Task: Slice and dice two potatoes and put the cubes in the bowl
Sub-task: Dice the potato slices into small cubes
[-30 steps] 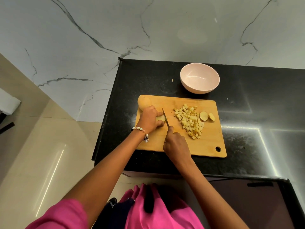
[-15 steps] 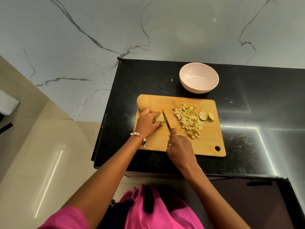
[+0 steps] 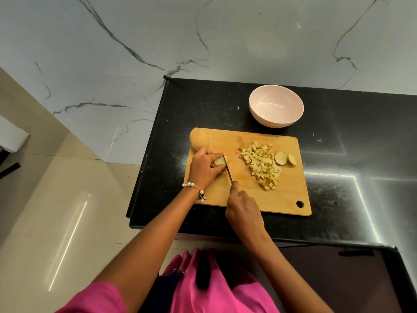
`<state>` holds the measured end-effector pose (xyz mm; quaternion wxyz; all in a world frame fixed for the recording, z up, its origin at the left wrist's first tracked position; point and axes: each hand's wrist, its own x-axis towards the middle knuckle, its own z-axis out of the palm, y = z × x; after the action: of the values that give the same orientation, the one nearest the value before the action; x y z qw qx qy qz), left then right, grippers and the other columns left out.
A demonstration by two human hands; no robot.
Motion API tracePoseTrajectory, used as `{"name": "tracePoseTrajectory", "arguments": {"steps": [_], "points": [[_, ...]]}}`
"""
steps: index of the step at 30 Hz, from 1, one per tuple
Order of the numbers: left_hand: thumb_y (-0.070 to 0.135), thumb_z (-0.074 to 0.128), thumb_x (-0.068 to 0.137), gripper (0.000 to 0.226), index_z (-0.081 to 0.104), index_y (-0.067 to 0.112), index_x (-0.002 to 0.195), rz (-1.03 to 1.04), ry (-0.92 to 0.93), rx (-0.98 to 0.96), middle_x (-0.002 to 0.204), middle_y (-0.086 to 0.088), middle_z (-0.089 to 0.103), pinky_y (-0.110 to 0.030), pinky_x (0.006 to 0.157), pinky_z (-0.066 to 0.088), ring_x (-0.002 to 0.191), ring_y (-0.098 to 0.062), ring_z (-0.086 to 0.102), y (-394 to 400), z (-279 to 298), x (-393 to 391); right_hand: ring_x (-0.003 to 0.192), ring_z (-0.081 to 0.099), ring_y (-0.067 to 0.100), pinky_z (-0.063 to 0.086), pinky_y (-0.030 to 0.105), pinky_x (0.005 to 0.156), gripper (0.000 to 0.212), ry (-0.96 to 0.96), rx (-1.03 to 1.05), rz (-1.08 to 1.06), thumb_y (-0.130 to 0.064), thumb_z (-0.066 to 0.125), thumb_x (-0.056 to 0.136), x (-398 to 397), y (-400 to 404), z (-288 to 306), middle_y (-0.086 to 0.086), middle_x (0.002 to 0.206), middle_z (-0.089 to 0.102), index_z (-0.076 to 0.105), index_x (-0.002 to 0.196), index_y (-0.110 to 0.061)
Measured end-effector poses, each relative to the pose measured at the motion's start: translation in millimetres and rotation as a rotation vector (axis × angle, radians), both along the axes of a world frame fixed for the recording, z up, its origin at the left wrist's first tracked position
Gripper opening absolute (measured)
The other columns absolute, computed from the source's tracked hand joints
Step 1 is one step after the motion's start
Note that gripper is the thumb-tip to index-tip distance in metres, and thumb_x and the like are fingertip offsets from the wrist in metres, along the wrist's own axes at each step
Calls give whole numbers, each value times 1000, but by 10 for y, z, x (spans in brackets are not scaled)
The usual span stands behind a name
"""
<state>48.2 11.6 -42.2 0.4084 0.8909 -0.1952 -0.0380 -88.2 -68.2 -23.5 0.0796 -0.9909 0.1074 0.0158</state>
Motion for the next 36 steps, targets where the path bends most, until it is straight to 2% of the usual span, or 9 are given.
{"name": "tracePoseTrajectory", "arguments": {"steps": [2, 4, 9, 17, 21, 32, 36], "points": [[19, 76, 76, 42, 66, 7, 115, 1, 6, -3, 103, -7, 55, -22, 76, 49, 72, -11, 55, 5, -12, 5, 80, 59, 37, 31, 35, 59, 58, 44, 85, 3, -1, 33, 90, -144, -21, 45, 21, 102, 60, 18, 146, 4], [19, 76, 75, 44, 65, 6, 116, -6, 10, -4, 104, -7, 55, -24, 79, 51, 74, -12, 55, 20, -7, 5, 85, 58, 36, 32, 35, 62, 56, 36, 158, -20, -7, 33, 93, -188, -97, 100, 18, 102, 60, 19, 146, -1], [19, 76, 77, 47, 63, 6, 120, -12, -16, -13, 107, -8, 56, -23, 82, 49, 77, -14, 59, 43, -43, -27, 76, 58, 36, 32, 34, 58, 48, -51, 185, -36, -13, 34, 96, 37, -184, 148, 17, 89, 62, 29, 142, -3], [16, 72, 79, 42, 64, 8, 119, -5, -10, -21, 108, -6, 54, -15, 79, 46, 74, -5, 55, 59, -18, -37, 81, 58, 38, 33, 35, 60, 55, -19, 154, -11, -7, 36, 91, 203, -104, 132, 21, 95, 61, 25, 145, -2], [14, 73, 77, 41, 65, 7, 117, 4, 19, -35, 107, -7, 55, -21, 82, 50, 76, -9, 55, 47, -14, -14, 81, 57, 38, 30, 34, 59, 57, -25, 128, -2, -6, 35, 91, 242, -88, 111, 21, 95, 61, 23, 146, -2], [13, 73, 78, 40, 65, 5, 116, 14, 21, -59, 105, -5, 55, -23, 82, 51, 73, -6, 54, 38, -27, -9, 71, 56, 35, 33, 34, 56, 52, -21, 185, 11, -6, 35, 90, 195, -140, 115, 18, 84, 60, 29, 142, -1], [13, 73, 78, 40, 65, 5, 117, 10, 19, -50, 106, -5, 55, -14, 78, 49, 76, -7, 54, 41, -40, -8, 72, 56, 37, 33, 35, 57, 53, -8, 179, 15, -6, 35, 90, 195, -138, 113, 19, 86, 61, 28, 143, -1]]}}
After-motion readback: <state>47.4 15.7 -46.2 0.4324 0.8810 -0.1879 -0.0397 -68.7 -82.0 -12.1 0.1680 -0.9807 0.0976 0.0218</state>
